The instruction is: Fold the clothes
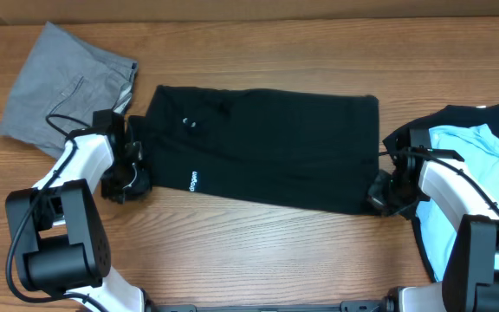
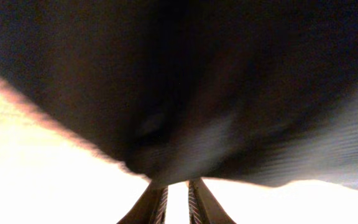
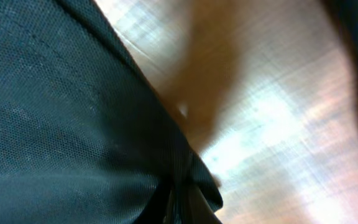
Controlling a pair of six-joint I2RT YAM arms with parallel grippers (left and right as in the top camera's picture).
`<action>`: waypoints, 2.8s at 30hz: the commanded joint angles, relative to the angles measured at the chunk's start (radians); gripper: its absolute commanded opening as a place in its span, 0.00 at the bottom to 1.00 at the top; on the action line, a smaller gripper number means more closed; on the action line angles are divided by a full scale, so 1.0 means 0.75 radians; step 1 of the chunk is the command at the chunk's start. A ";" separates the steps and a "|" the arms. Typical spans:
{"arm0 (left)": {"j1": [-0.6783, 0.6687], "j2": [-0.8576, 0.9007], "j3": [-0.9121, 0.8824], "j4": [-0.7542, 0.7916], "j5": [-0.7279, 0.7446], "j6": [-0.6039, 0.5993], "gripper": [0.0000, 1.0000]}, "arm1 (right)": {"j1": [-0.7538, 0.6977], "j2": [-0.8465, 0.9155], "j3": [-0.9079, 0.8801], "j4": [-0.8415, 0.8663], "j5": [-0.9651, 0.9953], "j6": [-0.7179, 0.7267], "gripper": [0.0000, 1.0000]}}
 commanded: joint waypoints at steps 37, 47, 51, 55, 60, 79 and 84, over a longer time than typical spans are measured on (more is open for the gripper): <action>-0.021 0.062 -0.057 0.214 0.477 0.050 0.15 | -0.006 -0.498 0.270 -0.148 0.001 0.031 0.73; 0.036 -0.014 0.034 -0.143 0.115 0.050 0.04 | -0.006 -0.498 0.270 -0.144 0.002 0.007 0.72; 0.042 -0.043 0.073 -0.208 0.105 0.019 0.15 | -0.006 -0.498 0.270 -0.141 0.002 0.007 0.72; 0.042 -0.059 0.138 -0.296 0.104 0.019 0.39 | -0.006 -0.498 0.270 -0.138 0.002 0.002 0.73; 0.042 -0.078 0.313 -0.452 0.108 0.019 0.45 | -0.006 -0.498 0.270 -0.079 -0.045 -0.068 0.79; -0.299 0.050 0.764 -0.197 0.299 0.225 0.59 | -0.006 -0.437 0.599 -0.016 -0.328 -0.168 0.79; -0.346 0.243 0.764 -0.183 0.267 0.223 0.57 | -0.006 -0.391 0.599 -0.077 -0.327 -0.173 0.79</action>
